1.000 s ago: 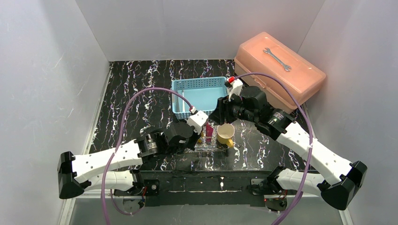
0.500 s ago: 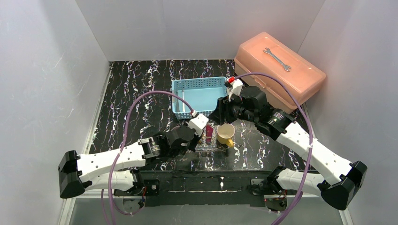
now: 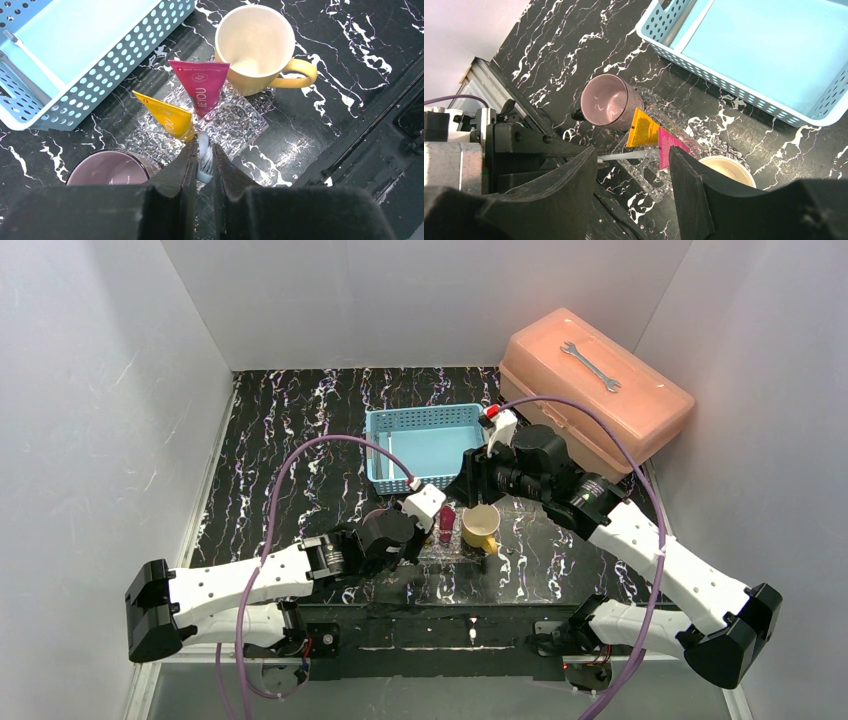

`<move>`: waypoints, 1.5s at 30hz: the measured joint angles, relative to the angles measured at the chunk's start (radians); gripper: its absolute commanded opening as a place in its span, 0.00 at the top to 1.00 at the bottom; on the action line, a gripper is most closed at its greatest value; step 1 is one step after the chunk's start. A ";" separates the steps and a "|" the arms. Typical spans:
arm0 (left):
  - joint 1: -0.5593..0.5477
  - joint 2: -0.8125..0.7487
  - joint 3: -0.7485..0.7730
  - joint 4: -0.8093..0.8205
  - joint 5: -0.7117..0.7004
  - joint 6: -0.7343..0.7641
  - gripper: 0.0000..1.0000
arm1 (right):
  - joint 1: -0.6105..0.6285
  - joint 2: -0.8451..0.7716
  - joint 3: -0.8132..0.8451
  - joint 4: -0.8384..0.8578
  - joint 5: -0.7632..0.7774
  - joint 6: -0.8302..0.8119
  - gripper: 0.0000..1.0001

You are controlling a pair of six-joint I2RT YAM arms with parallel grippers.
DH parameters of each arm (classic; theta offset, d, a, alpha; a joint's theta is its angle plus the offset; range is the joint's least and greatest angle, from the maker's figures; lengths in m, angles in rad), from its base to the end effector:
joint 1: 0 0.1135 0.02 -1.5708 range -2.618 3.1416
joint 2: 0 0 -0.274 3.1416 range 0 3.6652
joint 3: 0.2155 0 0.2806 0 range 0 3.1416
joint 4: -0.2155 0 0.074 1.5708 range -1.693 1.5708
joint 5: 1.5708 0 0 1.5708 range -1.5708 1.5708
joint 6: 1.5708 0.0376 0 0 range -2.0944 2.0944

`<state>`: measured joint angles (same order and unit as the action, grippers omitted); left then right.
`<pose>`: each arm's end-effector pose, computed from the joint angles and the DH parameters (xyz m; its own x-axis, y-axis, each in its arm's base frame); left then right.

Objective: Prepare toiletry sets of a toothbrush and toothpaste on the tray

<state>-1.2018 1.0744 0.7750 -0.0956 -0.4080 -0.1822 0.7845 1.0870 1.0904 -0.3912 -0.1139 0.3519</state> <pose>0.1110 -0.2458 0.2892 -0.2677 0.2311 -0.9354 0.6869 0.7265 -0.0171 0.1877 0.1934 0.3749 -0.5188 -0.0340 -0.8542 -0.6365 0.6824 0.3594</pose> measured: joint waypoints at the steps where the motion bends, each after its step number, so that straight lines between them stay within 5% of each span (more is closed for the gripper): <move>1: 0.000 0.003 0.000 0.003 0.000 0.000 1.00 | 0.000 -0.001 -0.003 0.000 0.000 0.000 0.36; 9: 0.000 0.008 0.000 0.011 -0.002 0.003 1.00 | 0.000 -0.009 -0.027 -0.001 0.001 0.000 0.35; 19: 0.000 -0.003 -0.013 0.011 -0.002 -0.001 0.82 | 0.000 -0.015 -0.037 0.004 0.003 0.000 0.33; 31: 0.000 -0.018 -0.032 -0.018 -0.002 -0.012 0.73 | 0.000 -0.015 -0.042 0.005 0.003 0.001 0.33; 36: 0.000 -0.025 -0.032 -0.020 0.000 -0.012 0.65 | 0.000 -0.015 -0.042 0.005 0.003 0.001 0.32; 45: 0.000 -0.030 0.033 -0.102 0.012 -0.013 0.37 | 0.000 0.035 -0.024 -0.001 0.025 -0.004 0.33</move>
<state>-1.2018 1.0447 0.8078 -0.1974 -0.3962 -0.1955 0.7845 1.1225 1.0668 -0.3923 -0.0891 0.3477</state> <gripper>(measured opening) 0.566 0.675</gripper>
